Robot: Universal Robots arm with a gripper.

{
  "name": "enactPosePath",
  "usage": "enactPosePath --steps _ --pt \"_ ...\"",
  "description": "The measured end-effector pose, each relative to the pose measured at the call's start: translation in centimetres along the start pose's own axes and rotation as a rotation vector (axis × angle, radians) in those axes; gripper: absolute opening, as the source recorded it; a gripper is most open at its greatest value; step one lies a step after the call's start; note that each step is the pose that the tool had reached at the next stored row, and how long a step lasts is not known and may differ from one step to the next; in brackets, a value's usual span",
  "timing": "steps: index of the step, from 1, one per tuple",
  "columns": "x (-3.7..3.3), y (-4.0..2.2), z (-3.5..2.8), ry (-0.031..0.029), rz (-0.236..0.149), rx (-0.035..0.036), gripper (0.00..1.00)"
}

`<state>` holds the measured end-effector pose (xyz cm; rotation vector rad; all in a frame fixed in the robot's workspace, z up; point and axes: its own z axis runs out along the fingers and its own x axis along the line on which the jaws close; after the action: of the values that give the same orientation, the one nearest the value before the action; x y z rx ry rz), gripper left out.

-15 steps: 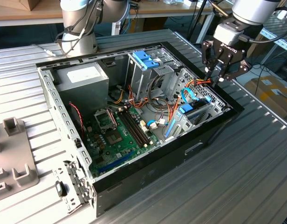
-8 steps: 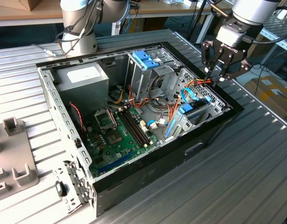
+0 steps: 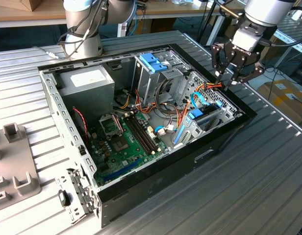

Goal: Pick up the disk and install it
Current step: 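Insert the second disk wire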

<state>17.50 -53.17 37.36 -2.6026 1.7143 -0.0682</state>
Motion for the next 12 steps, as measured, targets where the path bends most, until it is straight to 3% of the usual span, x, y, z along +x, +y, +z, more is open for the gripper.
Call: enactPosePath --steps 12 --pt "0.23 -0.53 0.03 -0.0067 -0.151 0.0035 0.36"
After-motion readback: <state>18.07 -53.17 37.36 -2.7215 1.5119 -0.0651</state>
